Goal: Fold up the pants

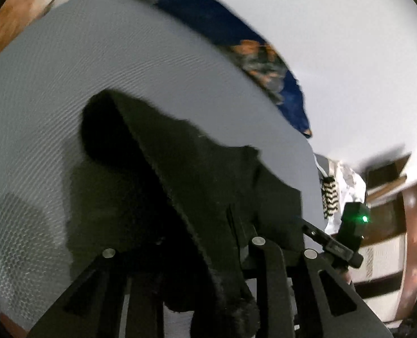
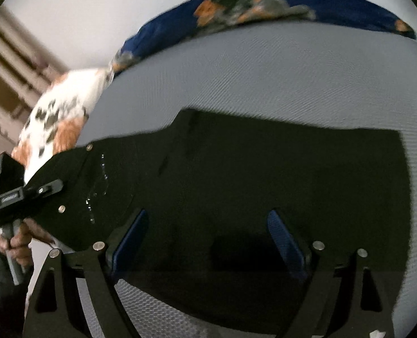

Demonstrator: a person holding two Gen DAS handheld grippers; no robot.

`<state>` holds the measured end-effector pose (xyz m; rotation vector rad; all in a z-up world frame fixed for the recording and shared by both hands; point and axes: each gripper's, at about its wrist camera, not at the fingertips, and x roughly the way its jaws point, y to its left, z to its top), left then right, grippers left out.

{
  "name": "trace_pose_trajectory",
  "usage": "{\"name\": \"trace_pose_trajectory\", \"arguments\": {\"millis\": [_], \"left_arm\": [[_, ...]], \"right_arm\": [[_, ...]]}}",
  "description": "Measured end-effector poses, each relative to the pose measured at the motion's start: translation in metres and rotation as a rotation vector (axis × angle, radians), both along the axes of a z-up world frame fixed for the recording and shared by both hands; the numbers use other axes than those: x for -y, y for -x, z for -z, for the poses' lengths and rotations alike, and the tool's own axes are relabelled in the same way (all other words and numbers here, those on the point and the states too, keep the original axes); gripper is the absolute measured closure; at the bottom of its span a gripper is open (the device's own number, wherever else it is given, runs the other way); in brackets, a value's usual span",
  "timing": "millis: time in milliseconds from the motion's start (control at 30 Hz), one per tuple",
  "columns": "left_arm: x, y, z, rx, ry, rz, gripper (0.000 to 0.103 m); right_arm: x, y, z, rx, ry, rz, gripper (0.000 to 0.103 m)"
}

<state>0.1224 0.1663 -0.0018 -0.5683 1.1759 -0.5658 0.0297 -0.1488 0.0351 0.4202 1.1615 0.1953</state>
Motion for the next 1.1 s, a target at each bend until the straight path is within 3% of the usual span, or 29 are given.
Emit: {"name": "trace_pose_trajectory", "arguments": {"millis": [300,567,800,900,1100], "left_arm": [[0.102,-0.008,-0.058,0.11,0.048,0.151,0.08],[0.204,-0.01,-0.045,0.089,0.052,0.288,0.08],[0.277,0.008,-0.01,0.059,-0.036,0.419,0.079],[0.298,0.024,0.001,0.103,-0.159,0.476,0.079],[0.312,0.036,0.008,0.11,-0.233,0.487,0.072]], "right_arm": [[0.085,0.014,-0.032,0.035,0.042,0.145,0.017],[0.139,0.034,-0.035,0.037,-0.034,0.251,0.018],[0.152,0.036,-0.024,0.014,-0.06,0.258,0.018],[0.156,0.036,-0.019,0.008,-0.073,0.247,0.018],[0.154,0.035,-0.007,-0.01,-0.126,0.217,0.018]]}}
